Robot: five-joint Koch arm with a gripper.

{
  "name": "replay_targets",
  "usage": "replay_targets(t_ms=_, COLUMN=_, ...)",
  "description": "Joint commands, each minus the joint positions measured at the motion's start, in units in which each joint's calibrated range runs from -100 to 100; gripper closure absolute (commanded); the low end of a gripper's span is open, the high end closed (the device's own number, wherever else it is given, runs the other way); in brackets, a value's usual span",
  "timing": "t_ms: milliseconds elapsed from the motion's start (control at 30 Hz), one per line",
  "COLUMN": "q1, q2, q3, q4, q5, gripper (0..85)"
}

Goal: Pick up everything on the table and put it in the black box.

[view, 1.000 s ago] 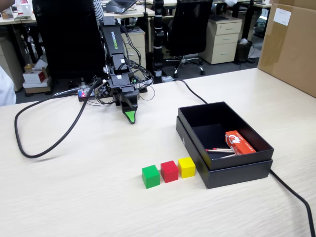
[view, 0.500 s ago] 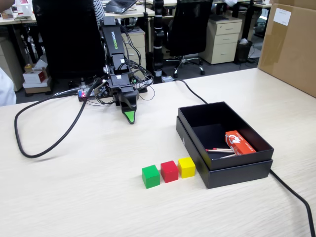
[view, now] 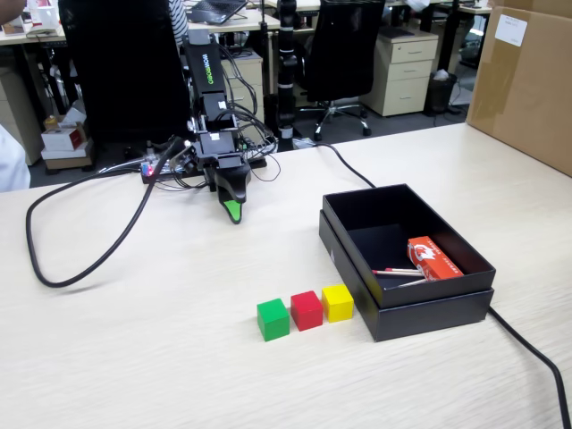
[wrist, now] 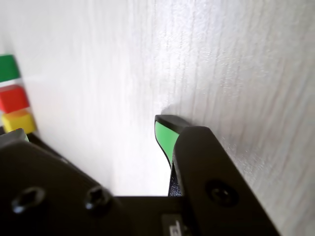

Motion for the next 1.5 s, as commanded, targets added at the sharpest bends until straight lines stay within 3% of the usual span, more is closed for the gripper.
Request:
replay_targets(t_ms=0, q1=-0.05, q2=3.42, q3=8.78, q4=-8.03, q5=-0.10, gripper=35.8)
replay_targets(t_ms=333, q1=-1.42, q2=24.07, q3=36.43, q4=-23.23, q5=-0.20, gripper=36.3)
replay_targets(t_ms=467, q1=-1.32, q2=45.42, q3=61.00, q4=-34.72, q5=-0.34, gripper=37.9)
replay_targets(t_ms=900, q1=-1.17, q2=108.98, q3=125.28, q4=-51.31, q5=-0.83, gripper=37.9)
replay_targets(t_ms=1467, q1=-1.03, q2=130.67, q3=140.96, q4=-54.59, q5=-0.98, gripper=37.9)
